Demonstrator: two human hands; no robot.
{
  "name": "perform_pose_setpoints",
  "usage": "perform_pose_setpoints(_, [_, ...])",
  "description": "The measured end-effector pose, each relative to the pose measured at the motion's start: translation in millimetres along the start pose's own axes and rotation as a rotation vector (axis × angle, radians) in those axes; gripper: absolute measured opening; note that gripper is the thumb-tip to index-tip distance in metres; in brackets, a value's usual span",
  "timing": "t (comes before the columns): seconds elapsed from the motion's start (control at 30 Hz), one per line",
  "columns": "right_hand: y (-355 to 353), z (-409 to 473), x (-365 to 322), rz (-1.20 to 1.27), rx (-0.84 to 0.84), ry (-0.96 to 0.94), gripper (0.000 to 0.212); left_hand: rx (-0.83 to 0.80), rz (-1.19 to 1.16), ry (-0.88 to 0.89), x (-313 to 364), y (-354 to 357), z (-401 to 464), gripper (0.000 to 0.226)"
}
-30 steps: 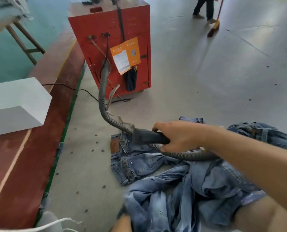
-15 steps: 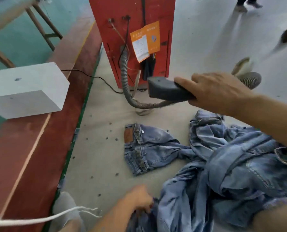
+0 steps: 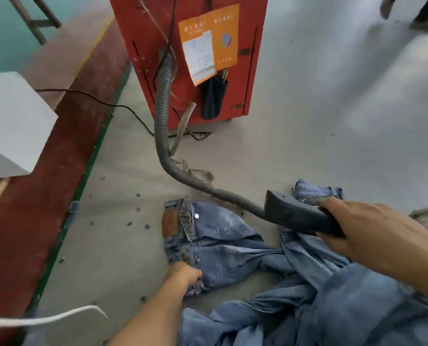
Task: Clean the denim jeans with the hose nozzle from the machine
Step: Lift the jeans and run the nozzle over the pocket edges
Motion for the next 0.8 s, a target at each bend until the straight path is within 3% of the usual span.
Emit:
perform_pose_setpoints(0.07, [-5.0,5.4,3.4,0.013,0.023,0.006,0.034,-0.27,-0.317,0.201,38.1,-1.3,-2.9,0.039])
perform_pose_setpoints(0.13, [-12.0,10.9,8.9,0.032,0.072,0.013,0.03,-0.577,-1.008,0.452,82.0,-48.8,-22.3,0.041])
perform_pose_setpoints(0.17, [-14.8,13.5,13.6,0.049,0.083,0.033,0.03,-0.607,-1.321,0.56,93.6,-86.8,-25.8,0.042])
perform_pose_setpoints(0.2, [-18.1,15.8,19.2,0.069,0.093,0.062,0.03,-0.511,-1.514,0.646,95.1,-122.2,-21.5,0.04])
perform_pose_setpoints(0.23, [-21.8,17.0,24.9,0.087,0.11,0.092,0.031,-0.294,-1.507,0.664,87.8,-144.4,-11.2,0.038])
perform_pose_setpoints(0.27, [-25.0,17.6,29.4,0.098,0.128,0.113,0.031,-0.018,-1.27,0.609,77.5,-153.4,0.5,0.042])
perform_pose_setpoints(0.3, [-26.6,18.2,32.3,0.098,0.14,0.124,0.031,0.154,-0.921,0.524,70.3,-148.7,9.4,0.058])
perform_pose_setpoints(0.37, [-24.2,18.5,34.6,0.078,0.132,0.126,0.032,0.115,-0.381,0.392,59.5,-100.7,35.2,0.103])
perform_pose_setpoints(0.4, [-20.6,18.5,34.5,0.066,0.12,0.126,0.033,0.069,-0.225,0.36,53.3,-77.1,46.5,0.112])
perform_pose_setpoints(0.5, [-10.4,19.0,33.1,0.027,0.071,0.118,0.035,0.274,0.119,0.264,37.7,-54.3,63.8,0.094])
perform_pose_setpoints(0.6, [-6.3,22.7,31.8,-0.007,0.031,0.112,0.035,0.557,0.306,0.4,55.9,-79.2,36.4,0.058])
perform_pose_setpoints(0.7, [-7.9,25.3,33.8,0.008,0.023,0.115,0.03,0.787,0.319,0.815,85.0,-135.4,-43.0,0.043])
perform_pose_setpoints(0.77, [-13.7,24.9,34.6,0.043,0.05,0.121,0.028,0.766,0.207,1.024,88.6,-183.6,-110.0,0.044])
perform_pose_setpoints(0.8, [-18.6,23.1,35.4,0.069,0.066,0.129,0.028,0.704,0.136,1.015,81.9,-207.8,-137.5,0.04])
Point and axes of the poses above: each hand's wrist, its own z-axis towards the middle knuckle, its own y-axis out of the palm, x = y × z, the point moved 9 cm from there along z, towards the middle knuckle, and after that the axes turned 6 degrees about -z, right-handed, at the moved point
